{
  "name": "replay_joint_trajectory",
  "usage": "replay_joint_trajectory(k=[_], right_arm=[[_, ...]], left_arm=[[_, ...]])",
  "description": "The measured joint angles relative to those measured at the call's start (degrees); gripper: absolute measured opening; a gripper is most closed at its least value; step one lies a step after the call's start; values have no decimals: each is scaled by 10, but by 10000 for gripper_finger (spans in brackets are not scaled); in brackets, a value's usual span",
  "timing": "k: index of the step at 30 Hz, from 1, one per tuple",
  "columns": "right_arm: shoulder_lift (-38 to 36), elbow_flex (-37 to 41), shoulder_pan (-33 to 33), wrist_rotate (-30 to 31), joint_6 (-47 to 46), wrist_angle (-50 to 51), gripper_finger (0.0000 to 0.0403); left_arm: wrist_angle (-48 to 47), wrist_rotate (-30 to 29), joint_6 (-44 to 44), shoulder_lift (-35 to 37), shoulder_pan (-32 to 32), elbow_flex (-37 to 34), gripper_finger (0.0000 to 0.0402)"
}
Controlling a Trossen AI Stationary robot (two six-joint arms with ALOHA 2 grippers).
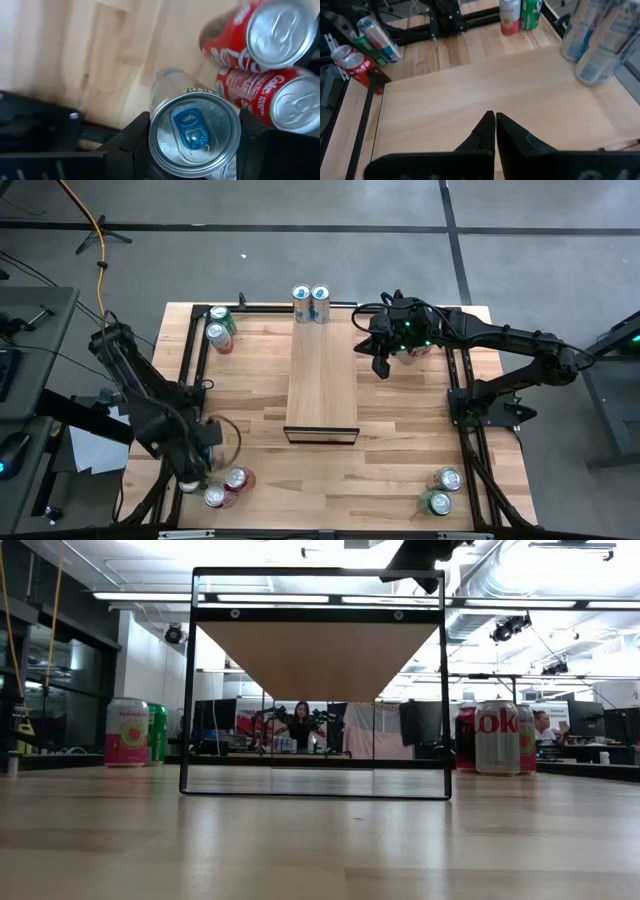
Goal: Place canned beverage on shelf
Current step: Put the blue soda can on the shelf
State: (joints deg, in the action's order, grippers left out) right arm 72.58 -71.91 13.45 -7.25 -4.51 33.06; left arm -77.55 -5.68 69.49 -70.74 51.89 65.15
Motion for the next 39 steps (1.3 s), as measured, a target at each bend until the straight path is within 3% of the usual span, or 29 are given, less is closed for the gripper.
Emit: replay_joint_trajectory(k=[7,11,16,20,27,30,33,39], right_arm=[[0,0,0,-14,-30,-60,0],[0,0,-9,-71,-60,-124,0],[0,0,-60,-78,-71,-202,21],[7,0,-108,-76,-79,-255,88],[24,0,-154,-32,-124,-278,272],[36,0,-162,-22,-119,-279,328],[53,0,-163,-22,-91,-278,352],[88,0,-162,15,-27,-277,356]], left_arm=[[-68,-68,-12,82,-70,97,134],[-67,-86,-81,89,-126,166,134],[-67,-84,-226,48,-197,248,134],[-68,-75,-367,-8,-247,317,134],[-66,-73,-605,-102,-329,438,133],[-57,-77,-675,-135,-364,481,133],[-36,-78,-726,-162,-395,512,133],[-12,-68,-792,-201,-431,528,133]])
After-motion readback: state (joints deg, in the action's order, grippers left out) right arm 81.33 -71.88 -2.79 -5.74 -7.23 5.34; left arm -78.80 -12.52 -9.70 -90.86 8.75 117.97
